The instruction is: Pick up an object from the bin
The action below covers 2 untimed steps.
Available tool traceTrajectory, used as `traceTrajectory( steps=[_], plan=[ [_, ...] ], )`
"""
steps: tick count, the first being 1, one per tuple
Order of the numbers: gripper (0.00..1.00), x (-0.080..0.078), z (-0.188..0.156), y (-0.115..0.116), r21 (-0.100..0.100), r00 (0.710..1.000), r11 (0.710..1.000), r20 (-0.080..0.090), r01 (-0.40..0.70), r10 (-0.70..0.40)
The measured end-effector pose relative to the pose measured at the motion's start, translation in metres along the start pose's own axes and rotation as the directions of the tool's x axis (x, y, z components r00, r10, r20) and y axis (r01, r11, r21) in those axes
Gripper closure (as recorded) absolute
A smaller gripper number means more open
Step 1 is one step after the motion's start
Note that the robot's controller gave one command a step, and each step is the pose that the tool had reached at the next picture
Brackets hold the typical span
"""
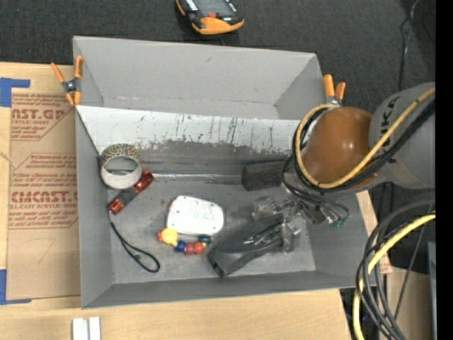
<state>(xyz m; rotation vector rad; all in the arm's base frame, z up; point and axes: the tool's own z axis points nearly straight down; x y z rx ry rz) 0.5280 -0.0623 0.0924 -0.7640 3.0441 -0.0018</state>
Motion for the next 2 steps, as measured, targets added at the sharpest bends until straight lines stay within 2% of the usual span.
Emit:
traceTrajectory(
  steps=[2],
  plan=[
    [1.00,-0.001,-0.067,0.001,0.001,1.000,1.000,0.003,0.000,0.000]
  ],
)
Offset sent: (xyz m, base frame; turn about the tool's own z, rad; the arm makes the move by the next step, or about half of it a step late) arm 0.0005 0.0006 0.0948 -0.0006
